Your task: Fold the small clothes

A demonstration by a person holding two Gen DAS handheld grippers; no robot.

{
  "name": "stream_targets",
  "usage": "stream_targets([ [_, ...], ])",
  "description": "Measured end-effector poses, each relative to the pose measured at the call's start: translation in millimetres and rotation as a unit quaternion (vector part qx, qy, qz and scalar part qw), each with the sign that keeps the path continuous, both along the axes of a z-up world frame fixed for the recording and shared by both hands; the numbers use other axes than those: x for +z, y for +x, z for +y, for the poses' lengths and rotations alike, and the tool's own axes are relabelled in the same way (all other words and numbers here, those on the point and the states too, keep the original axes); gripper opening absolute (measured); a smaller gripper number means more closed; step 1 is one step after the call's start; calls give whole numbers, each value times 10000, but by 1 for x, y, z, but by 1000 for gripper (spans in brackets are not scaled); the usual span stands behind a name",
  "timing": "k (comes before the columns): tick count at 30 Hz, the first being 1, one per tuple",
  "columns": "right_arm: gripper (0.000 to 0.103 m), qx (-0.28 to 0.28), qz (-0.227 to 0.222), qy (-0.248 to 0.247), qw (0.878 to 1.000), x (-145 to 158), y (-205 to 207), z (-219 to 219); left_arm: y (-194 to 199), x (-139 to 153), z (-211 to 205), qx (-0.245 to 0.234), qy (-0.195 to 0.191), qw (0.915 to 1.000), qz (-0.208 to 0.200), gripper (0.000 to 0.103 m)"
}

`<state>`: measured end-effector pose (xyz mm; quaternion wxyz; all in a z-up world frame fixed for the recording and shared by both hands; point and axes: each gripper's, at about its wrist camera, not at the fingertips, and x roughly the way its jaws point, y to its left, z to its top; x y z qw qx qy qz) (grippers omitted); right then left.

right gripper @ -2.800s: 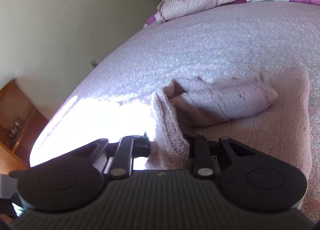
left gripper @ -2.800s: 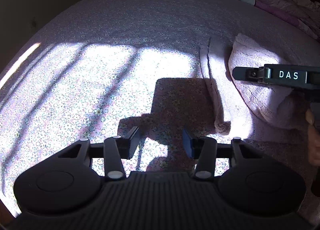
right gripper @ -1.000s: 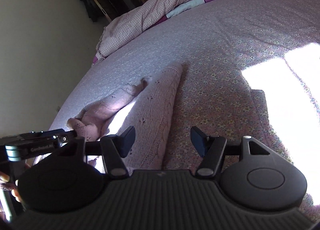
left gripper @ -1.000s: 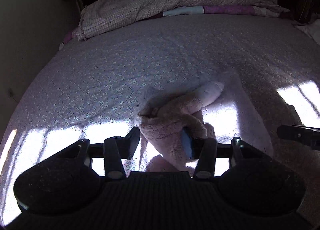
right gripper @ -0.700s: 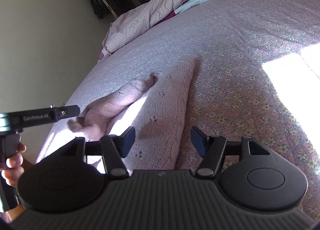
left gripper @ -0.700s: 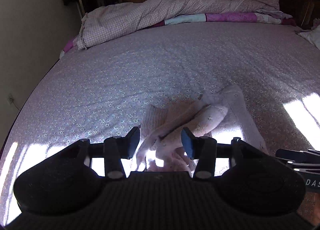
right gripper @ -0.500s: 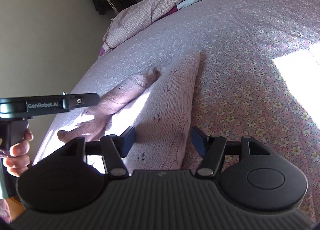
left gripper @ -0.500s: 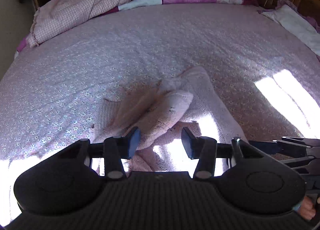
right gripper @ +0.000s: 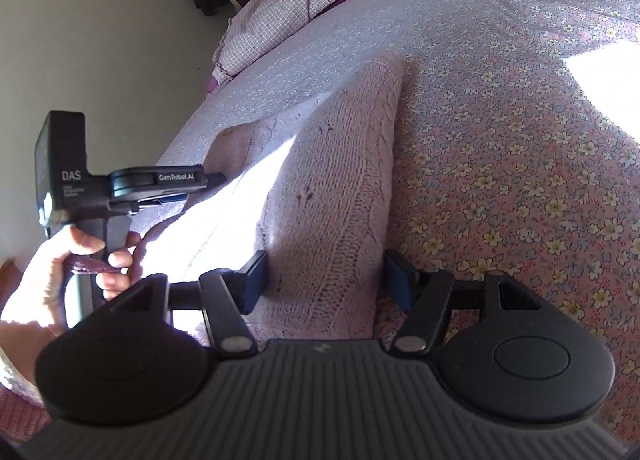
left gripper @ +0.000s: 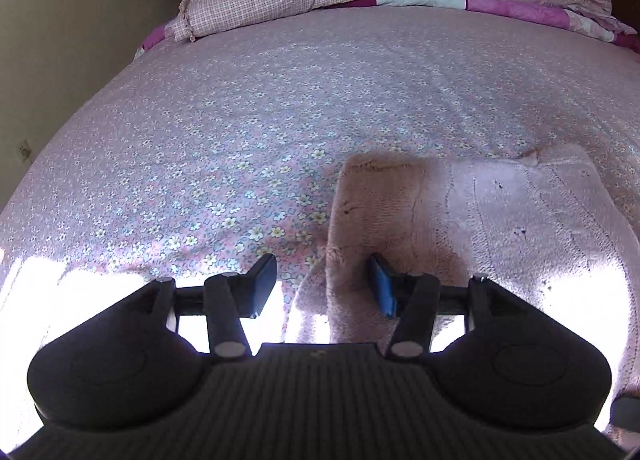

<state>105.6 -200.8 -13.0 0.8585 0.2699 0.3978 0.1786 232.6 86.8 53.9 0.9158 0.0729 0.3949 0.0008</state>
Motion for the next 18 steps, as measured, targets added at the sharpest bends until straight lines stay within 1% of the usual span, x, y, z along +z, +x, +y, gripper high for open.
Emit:
stream_targets([
  [3, 65, 2, -33, -47, 10000, 1, -2, 2, -12, 4, 2, 68, -76, 9999, 8, 60],
  [6, 65, 70, -49, -121, 9999, 3, -4, 3, -27, 12, 5, 119, -285, 9995, 33, 60],
  [8, 65, 109, -78, -173, 9998, 4, -7, 3, -43, 17, 10, 90, -696, 9975, 128, 60],
  [10, 65, 107, -107, -173, 9997, 4, -11, 3, -56, 18, 14, -3, -1218, 9921, 283, 60],
  [11, 66, 87, -103, -128, 9998, 4, -12, 2, -60, 17, 15, -28, -1333, 9905, 332, 60],
  [12, 66, 64, -91, -74, 9999, 3, -12, 0, -64, 14, 16, -40, -1349, 9902, 358, 60],
  [13, 66, 47, -77, -34, 10000, 3, -13, -1, -69, 11, 13, -52, -1252, 9915, 341, 60],
  [14, 66, 33, -56, 1, 10000, 3, -13, -2, -71, 7, 13, -62, -1153, 9927, 336, 63],
  [15, 66, 25, -31, 23, 10000, 4, -12, -2, -73, 3, 14, 16, -1059, 9938, 341, 72],
  [16, 66, 18, -17, 35, 10000, 4, -12, -2, -75, -1, 17, 124, -1070, 9936, 336, 80],
  [18, 67, -1, 13, 75, 10000, 7, -12, -2, -76, -6, 26, 290, -1326, 9900, 388, 83],
])
